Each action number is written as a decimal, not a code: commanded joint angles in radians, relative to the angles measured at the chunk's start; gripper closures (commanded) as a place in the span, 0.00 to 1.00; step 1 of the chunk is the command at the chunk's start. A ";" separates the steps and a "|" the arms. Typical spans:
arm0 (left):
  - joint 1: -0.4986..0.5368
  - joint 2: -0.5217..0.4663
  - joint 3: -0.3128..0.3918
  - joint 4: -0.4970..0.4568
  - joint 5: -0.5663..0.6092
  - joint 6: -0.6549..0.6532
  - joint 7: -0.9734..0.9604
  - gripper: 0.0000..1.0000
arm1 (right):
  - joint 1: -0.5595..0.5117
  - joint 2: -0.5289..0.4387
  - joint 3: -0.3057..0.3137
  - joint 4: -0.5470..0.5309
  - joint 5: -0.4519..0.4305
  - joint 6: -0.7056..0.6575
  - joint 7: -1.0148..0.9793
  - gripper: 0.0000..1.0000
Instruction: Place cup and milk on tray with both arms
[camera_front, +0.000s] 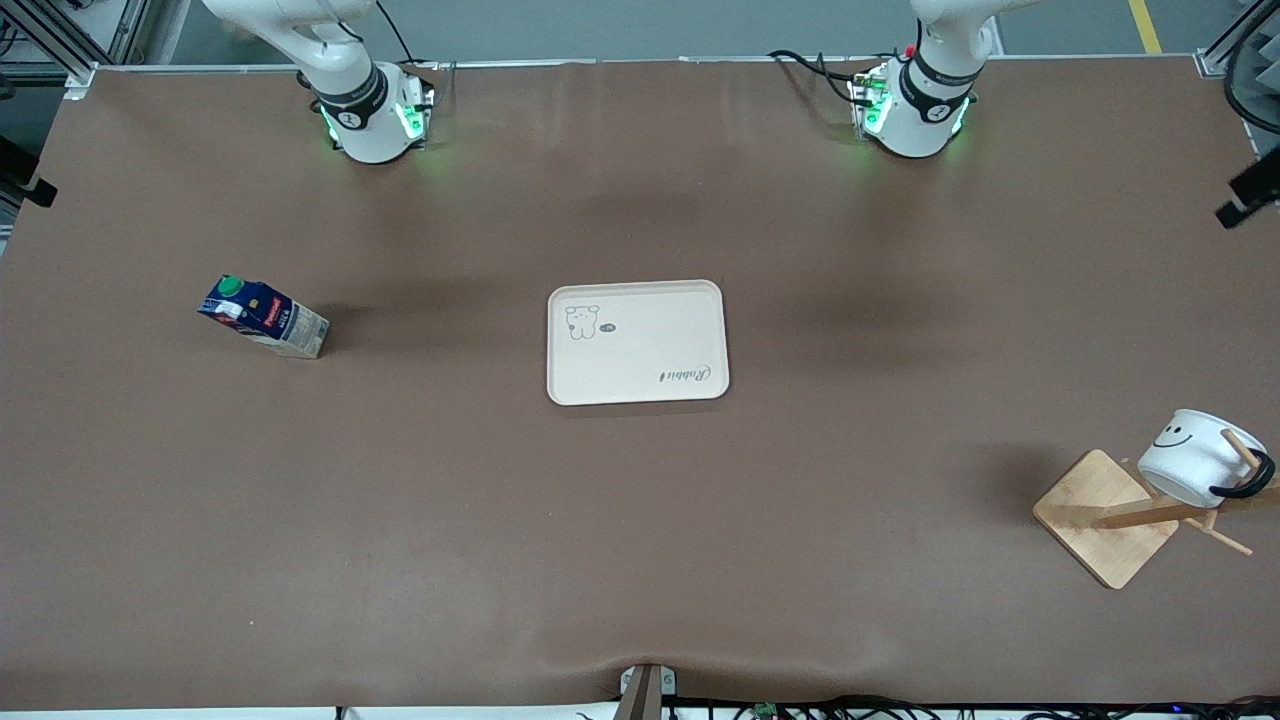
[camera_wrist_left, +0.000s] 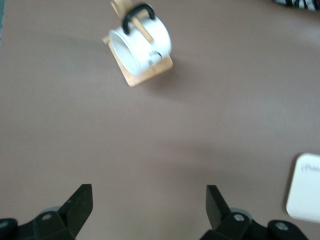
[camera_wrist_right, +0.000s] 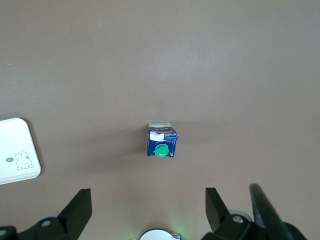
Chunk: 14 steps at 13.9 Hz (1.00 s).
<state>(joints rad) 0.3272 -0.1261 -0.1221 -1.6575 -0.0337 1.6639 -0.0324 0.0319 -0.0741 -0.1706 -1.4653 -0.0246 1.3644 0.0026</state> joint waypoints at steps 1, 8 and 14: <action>0.065 -0.009 -0.007 -0.115 -0.055 0.191 0.011 0.00 | -0.020 -0.004 0.005 -0.007 0.002 -0.002 -0.004 0.00; 0.076 0.051 -0.016 -0.349 -0.132 0.663 0.032 0.00 | -0.044 0.007 0.006 -0.006 0.003 -0.001 -0.001 0.00; 0.076 0.131 -0.017 -0.364 -0.132 0.841 0.176 0.00 | -0.043 0.030 0.006 -0.003 0.002 -0.001 -0.001 0.00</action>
<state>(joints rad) 0.3975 -0.0144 -0.1335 -2.0182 -0.1478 2.4499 0.0881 0.0014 -0.0419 -0.1729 -1.4678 -0.0245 1.3644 0.0029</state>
